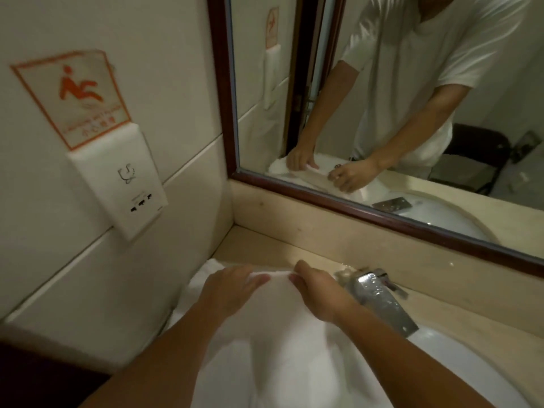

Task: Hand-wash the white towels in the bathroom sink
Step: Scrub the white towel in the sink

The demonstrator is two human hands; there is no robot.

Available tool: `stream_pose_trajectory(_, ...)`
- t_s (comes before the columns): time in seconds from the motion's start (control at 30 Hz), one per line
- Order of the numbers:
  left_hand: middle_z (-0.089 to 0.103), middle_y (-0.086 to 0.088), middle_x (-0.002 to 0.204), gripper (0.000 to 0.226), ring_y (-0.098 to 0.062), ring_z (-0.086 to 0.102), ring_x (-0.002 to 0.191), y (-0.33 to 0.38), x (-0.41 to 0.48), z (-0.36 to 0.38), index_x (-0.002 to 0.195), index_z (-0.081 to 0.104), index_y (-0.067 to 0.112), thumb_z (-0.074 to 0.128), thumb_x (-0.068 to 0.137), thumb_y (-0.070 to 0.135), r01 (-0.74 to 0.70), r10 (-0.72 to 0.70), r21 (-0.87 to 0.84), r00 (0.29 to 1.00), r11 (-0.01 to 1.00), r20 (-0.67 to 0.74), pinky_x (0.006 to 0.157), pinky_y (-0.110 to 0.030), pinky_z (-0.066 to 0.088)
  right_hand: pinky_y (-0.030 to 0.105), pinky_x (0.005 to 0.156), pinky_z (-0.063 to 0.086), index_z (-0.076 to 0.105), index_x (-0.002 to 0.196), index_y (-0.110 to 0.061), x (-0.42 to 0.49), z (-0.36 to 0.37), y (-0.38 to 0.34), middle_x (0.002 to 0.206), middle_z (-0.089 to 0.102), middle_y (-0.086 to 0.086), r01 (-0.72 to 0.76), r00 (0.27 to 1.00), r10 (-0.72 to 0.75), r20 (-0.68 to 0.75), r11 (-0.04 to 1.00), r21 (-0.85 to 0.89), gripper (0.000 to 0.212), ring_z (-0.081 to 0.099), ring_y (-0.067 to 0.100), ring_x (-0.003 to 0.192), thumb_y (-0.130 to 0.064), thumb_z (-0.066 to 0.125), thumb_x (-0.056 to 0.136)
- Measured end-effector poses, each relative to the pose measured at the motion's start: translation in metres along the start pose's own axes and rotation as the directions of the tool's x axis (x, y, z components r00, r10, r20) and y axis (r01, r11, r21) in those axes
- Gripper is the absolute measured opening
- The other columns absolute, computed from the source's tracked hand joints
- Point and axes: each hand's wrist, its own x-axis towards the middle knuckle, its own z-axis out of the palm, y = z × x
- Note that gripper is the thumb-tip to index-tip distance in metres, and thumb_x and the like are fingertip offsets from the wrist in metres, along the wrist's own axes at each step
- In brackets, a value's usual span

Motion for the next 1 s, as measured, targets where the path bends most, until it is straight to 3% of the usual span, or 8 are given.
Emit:
stream_pose_trajectory(0.13,0.073,-0.012,0.104,0.062,-0.032,0.065,0.1,0.037,-0.02,-0.035,0.102,0.07,0.011,0.038,0.098,0.064,-0.087,0.08,-0.155,0.995,0.984,-0.053,0.076,-0.035,0.038,0.037,0.072,0.035,0.048,0.107,-0.019,-0.047,-0.029,-0.009,0.104,0.07,0.015,0.018,0.993,-0.013,-0.118,0.999,0.039,0.025,0.064,0.035,0.099,-0.04,0.039,0.113)
stream_pose_trajectory(0.3,0.057,0.014,0.064,0.039,0.0,0.052,0.065,0.096,-0.028,-0.067,0.065,0.052,0.032,0.067,0.098,0.049,-0.204,0.194,-0.387,0.979,0.899,-0.065,0.064,-0.029,0.036,0.038,0.068,0.04,0.047,0.092,-0.028,-0.113,-0.073,0.003,0.078,0.061,-0.002,-0.039,0.976,0.064,-0.21,0.992,0.118,0.026,0.057,0.023,0.075,-0.044,0.043,0.111)
stream_pose_trajectory(0.4,0.067,0.027,0.076,0.028,0.007,0.06,0.076,0.148,-0.028,-0.08,0.075,0.069,0.036,0.067,0.088,0.061,-0.304,0.315,-0.449,0.948,0.84,-0.052,0.073,-0.024,0.045,0.032,0.065,0.039,0.048,0.085,-0.023,-0.157,-0.103,0.022,0.071,0.054,-0.005,-0.078,0.945,0.135,-0.299,0.978,0.194,0.028,0.048,0.012,0.066,-0.037,0.052,0.11)
stream_pose_trajectory(0.5,0.073,0.02,0.095,0.035,0.004,0.065,0.092,0.209,-0.029,-0.085,0.097,0.079,0.032,0.067,0.089,0.064,-0.368,0.408,-0.476,0.913,0.799,-0.021,0.085,-0.021,0.049,0.024,0.063,0.04,0.06,0.093,-0.017,-0.209,-0.134,0.043,0.081,0.062,-0.002,-0.146,0.903,0.233,-0.362,0.957,0.251,0.03,0.054,0.01,0.071,-0.041,0.052,0.109)
stream_pose_trajectory(0.57,0.071,0.026,0.09,0.015,0.01,0.063,0.09,0.252,-0.032,-0.083,0.089,0.075,0.041,0.071,0.093,0.055,-0.431,0.478,-0.483,0.878,0.762,-0.029,0.081,-0.013,0.045,0.026,0.064,0.044,0.061,0.089,-0.02,-0.244,-0.154,0.061,0.081,0.064,-0.003,-0.171,0.868,0.285,-0.406,0.94,0.294,0.03,0.057,0.008,0.069,-0.042,0.053,0.108)
stream_pose_trajectory(0.67,0.067,0.024,0.081,0.021,0.004,0.063,0.082,0.322,-0.037,-0.07,0.073,0.068,0.047,0.072,0.093,0.052,-0.487,0.555,-0.506,0.832,0.712,-0.02,0.073,-0.021,0.047,0.03,0.066,0.047,0.066,0.091,-0.013,-0.295,-0.175,0.096,0.078,0.062,-0.001,-0.229,0.825,0.375,-0.424,0.906,0.356,0.037,0.057,0.011,0.067,-0.044,0.053,0.108)
stream_pose_trajectory(0.87,0.076,0.013,0.088,0.029,-0.01,0.073,0.087,0.451,-0.035,-0.005,0.087,0.078,0.036,0.07,0.087,0.065,-0.493,0.644,-0.572,0.761,0.655,0.081,0.088,-0.042,0.059,0.03,0.062,0.041,0.059,0.078,-0.02,-0.373,-0.187,0.199,0.071,0.054,-0.003,-0.306,0.7,0.581,-0.415,0.769,0.561,0.039,0.049,0.012,0.062,-0.049,0.06,0.104)
stream_pose_trajectory(1.0,0.066,0.017,0.07,0.03,-0.001,0.064,0.072,0.532,-0.028,0.049,0.072,0.073,0.03,0.075,0.089,0.054,-0.466,0.64,-0.576,0.757,0.672,0.133,0.072,-0.028,0.049,0.039,0.069,0.05,0.071,0.084,-0.012,-0.409,-0.201,0.272,0.082,0.073,0.007,-0.265,0.653,0.684,-0.326,0.609,0.748,0.031,0.062,0.014,0.068,-0.038,0.068,0.102)
